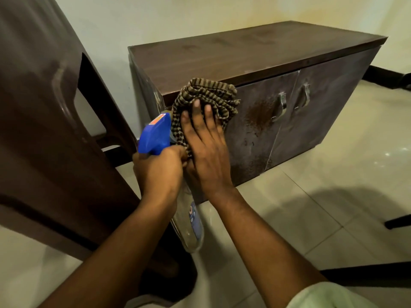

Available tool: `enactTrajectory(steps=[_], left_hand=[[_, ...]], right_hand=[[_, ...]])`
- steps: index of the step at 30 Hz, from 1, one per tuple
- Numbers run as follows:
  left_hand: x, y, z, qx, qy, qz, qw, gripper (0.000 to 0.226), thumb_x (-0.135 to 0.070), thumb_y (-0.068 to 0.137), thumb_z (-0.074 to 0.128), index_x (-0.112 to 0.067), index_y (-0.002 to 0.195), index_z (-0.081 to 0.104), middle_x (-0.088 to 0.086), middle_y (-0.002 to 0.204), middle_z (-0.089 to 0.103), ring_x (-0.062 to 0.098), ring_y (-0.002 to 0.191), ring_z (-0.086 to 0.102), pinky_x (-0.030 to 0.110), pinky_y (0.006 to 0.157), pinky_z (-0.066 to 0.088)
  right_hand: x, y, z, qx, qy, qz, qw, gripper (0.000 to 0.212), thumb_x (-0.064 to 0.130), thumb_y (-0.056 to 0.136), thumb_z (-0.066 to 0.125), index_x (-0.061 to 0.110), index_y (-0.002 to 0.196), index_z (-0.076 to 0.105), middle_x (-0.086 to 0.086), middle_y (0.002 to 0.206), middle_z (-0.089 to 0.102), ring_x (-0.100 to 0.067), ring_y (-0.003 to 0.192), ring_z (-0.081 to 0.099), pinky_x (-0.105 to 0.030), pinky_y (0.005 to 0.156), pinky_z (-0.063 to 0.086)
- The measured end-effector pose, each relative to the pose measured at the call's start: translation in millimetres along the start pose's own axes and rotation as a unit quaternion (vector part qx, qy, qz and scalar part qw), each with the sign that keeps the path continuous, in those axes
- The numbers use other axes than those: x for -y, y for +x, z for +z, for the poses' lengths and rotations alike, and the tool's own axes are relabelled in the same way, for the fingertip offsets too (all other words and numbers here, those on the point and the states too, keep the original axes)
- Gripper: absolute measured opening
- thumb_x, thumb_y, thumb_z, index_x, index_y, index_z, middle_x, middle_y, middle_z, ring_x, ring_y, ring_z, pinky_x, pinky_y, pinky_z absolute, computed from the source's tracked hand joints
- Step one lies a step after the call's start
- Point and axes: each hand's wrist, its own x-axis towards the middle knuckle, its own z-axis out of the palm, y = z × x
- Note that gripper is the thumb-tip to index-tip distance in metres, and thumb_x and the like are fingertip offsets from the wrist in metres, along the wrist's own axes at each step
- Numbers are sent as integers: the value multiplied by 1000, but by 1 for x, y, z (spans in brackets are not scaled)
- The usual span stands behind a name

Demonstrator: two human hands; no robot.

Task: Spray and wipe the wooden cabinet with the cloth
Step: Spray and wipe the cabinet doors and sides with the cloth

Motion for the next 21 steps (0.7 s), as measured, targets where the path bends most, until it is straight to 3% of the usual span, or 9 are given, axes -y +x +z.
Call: enactTrajectory(steps=[1, 4, 6, 8, 11, 13, 17, 21], left_hand=[[-3, -1, 0, -1, 4, 13, 1000, 39, -17, 58, 64, -6, 95, 63, 6, 73, 61, 15, 62, 58, 30, 63, 50], [-2, -10, 4, 7, 19, 46, 999, 12, -6, 75, 64, -15, 77, 57, 3, 66, 54, 14, 58, 51, 27, 57, 44], [3, -16, 6, 0, 23, 69, 997, 22, -2, 77, 62, -21, 74, 52, 3, 66, 52, 15, 59, 49, 29, 59, 43], [4, -21, 8, 3, 29, 76, 997, 20, -4, 76, 64, -21, 79, 54, 4, 69, 53, 15, 60, 50, 31, 60, 44], [3, -18, 6, 22, 19, 42, 999, 24, -3, 78, 62, -22, 70, 50, 2, 64, 52, 16, 59, 51, 26, 56, 43], [3, -14, 4, 28, 29, 34, 999, 21, -4, 78, 63, -20, 70, 51, 2, 64, 55, 18, 63, 54, 26, 58, 45], [0, -9, 6, 43, 48, 45, 997, 17, -5, 77, 62, -17, 71, 53, 10, 72, 54, 24, 68, 53, 33, 66, 45], [-6, -7, 10, 32, 28, 58, 997, 22, -6, 79, 62, -24, 70, 53, 4, 70, 55, 20, 67, 53, 34, 69, 46]], right_hand=[[2, 1, -1, -1, 6, 5, 1000, 64, 23, 82, 44, 3, 142, 39, -20, 151, 32, -37, 143, 23, -50, 116, 20], [-4, 0, -1, -8, 11, -14, 1000, 56, 28, 90, 39, 2, 140, 42, -21, 149, 36, -36, 141, 27, -48, 115, 21], [-19, -4, -1, -16, 13, -9, 1000, 52, 29, 95, 40, 3, 140, 41, -21, 149, 36, -34, 142, 25, -47, 115, 23], [-34, -6, -5, -28, 50, 81, 995, 62, 8, 82, 49, 5, 143, 38, -18, 152, 32, -32, 144, 20, -41, 116, 23], [-48, 3, -17, -93, 136, 281, 945, 78, -7, 71, 38, 11, 147, 32, -10, 156, 25, -25, 147, 14, -12, 113, 16], [-47, 15, -22, -130, 156, 333, 921, 76, -8, 73, 37, 11, 147, 31, -7, 157, 23, -22, 147, 14, -17, 116, 13], [-10, 14, -12, -116, 165, 295, 934, 78, -12, 72, 41, 9, 147, 31, -9, 157, 21, -22, 147, 11, -42, 119, 21], [11, 3, -5, -72, 170, 216, 959, 66, 20, 80, 34, 9, 145, 31, -5, 155, 17, -17, 145, 5, -34, 120, 13]])
